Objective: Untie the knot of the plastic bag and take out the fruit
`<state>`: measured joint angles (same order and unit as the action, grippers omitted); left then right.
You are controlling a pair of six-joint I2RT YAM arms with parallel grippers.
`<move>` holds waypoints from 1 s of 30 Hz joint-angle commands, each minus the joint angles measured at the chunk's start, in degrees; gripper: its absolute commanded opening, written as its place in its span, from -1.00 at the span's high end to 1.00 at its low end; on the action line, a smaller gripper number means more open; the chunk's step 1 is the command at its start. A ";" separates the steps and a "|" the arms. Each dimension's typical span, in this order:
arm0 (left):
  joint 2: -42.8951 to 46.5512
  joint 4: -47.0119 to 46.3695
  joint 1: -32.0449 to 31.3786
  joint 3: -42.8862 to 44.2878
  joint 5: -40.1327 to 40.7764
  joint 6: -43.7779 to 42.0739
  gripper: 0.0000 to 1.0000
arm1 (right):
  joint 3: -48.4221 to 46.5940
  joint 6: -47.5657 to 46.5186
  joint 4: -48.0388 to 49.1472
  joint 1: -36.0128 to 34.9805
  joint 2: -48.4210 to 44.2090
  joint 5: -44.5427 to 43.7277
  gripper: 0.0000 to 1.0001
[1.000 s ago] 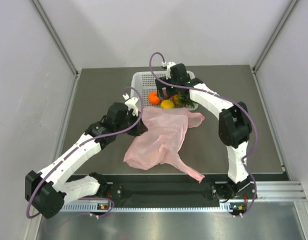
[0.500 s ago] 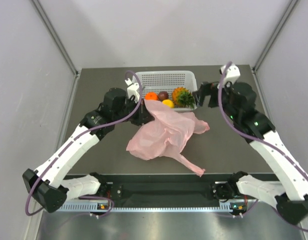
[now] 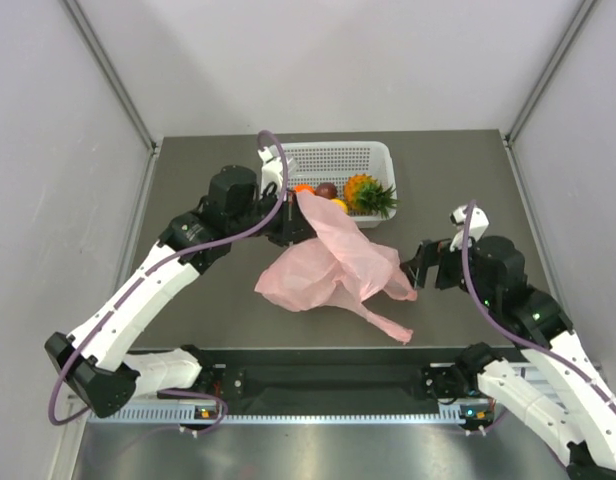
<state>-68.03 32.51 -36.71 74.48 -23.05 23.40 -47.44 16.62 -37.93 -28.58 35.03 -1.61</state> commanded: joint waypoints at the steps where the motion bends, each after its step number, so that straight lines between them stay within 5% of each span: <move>1: 0.53 1.06 -0.21 2.07 1.07 -0.55 1.00 | 2.17 1.66 -2.32 0.45 -4.77 6.17 -0.99; 6: 0.71 0.89 -0.21 6.20 -0.76 1.30 1.00 | 1.48 4.55 -3.11 0.37 -10.68 -0.39 -0.99; 12: -0.96 3.07 -0.29 11.04 -1.92 3.14 1.00 | 1.29 9.38 -5.22 0.37 -6.91 -8.06 -0.99; 20: -1.84 4.76 -0.29 7.00 -3.21 5.16 1.00 | 4.90 15.89 -4.61 0.45 -4.44 -12.36 -1.00; 30: -0.70 5.02 -0.38 2.09 0.99 1.92 1.00 | 9.20 14.14 1.01 0.37 2.15 -1.39 -0.99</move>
<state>-69.95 37.82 -36.86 79.59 -23.92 27.00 -39.44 31.53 -41.15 -28.58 35.46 -7.73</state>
